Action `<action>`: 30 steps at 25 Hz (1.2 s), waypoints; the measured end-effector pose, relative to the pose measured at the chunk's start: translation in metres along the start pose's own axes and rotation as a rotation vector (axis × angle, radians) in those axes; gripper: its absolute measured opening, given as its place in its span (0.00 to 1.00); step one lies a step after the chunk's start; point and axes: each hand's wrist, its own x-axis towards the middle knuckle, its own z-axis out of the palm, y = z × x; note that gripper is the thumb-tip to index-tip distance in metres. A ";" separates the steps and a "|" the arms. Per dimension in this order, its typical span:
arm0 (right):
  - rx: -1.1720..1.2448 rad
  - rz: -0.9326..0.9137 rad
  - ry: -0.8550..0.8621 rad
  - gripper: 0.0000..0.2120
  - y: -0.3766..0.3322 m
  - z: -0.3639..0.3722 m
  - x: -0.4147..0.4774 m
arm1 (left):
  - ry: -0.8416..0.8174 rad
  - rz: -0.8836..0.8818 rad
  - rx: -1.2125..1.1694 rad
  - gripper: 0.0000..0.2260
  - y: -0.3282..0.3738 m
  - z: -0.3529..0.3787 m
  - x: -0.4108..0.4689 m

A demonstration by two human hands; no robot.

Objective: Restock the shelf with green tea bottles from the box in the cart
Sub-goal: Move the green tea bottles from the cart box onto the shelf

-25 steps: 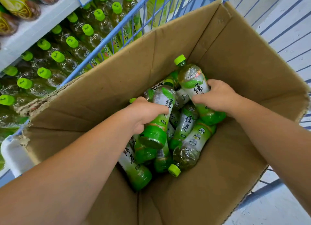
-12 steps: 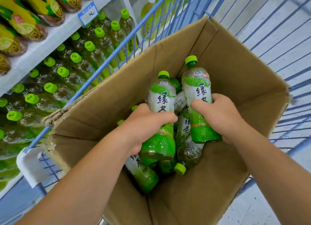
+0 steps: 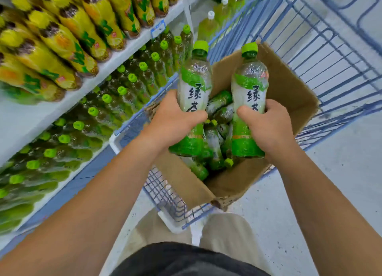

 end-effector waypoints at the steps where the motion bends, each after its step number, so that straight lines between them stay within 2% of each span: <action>1: 0.006 -0.020 -0.003 0.21 -0.013 -0.003 -0.015 | 0.022 0.006 -0.006 0.27 0.005 -0.011 -0.015; 4: 0.006 -0.094 -0.045 0.23 -0.046 -0.013 -0.051 | 0.060 0.066 -0.055 0.25 0.012 -0.037 -0.056; 6: -0.005 -0.165 -0.067 0.21 -0.062 -0.018 -0.074 | 0.102 0.100 -0.057 0.23 0.013 -0.053 -0.089; 12: -0.037 -0.366 -0.234 0.24 -0.100 -0.022 -0.141 | 0.371 0.105 -0.102 0.25 0.006 -0.089 -0.195; 15: -0.057 -0.439 -0.315 0.19 -0.106 -0.010 -0.177 | 0.447 0.134 -0.139 0.24 0.001 -0.104 -0.245; 19: -0.089 -0.531 -0.426 0.09 -0.110 0.020 -0.231 | 0.586 0.166 -0.181 0.24 -0.021 -0.129 -0.312; 25: -0.184 -0.634 -0.563 0.15 -0.114 0.072 -0.311 | 0.721 0.130 -0.292 0.24 -0.085 -0.171 -0.383; 30: -0.212 -0.686 -0.570 0.09 -0.122 0.147 -0.364 | 0.778 0.137 -0.355 0.23 -0.139 -0.230 -0.412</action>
